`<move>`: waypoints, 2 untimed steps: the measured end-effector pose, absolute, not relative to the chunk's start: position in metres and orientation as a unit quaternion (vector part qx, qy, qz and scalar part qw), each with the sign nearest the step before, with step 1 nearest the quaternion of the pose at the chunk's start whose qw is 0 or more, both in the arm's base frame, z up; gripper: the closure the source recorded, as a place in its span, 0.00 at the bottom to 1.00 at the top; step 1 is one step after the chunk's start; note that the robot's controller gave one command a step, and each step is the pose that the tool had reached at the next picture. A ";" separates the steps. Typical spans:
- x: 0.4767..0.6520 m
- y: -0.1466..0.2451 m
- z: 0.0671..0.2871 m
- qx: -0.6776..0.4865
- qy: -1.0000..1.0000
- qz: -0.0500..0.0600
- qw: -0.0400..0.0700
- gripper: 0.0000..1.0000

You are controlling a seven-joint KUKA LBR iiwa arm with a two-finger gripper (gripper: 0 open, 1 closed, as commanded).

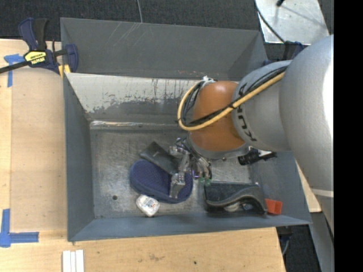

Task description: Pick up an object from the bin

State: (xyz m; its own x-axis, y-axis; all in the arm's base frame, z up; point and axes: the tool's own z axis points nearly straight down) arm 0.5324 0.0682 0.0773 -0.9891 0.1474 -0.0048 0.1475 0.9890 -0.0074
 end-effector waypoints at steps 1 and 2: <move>0.534 0.070 0.080 0.074 0.997 0.000 0.005 1.00; 0.539 0.053 0.223 -0.026 1.000 0.000 0.005 1.00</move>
Offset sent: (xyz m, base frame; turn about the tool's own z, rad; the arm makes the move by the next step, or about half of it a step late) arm 0.0000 0.0000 0.0000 0.0000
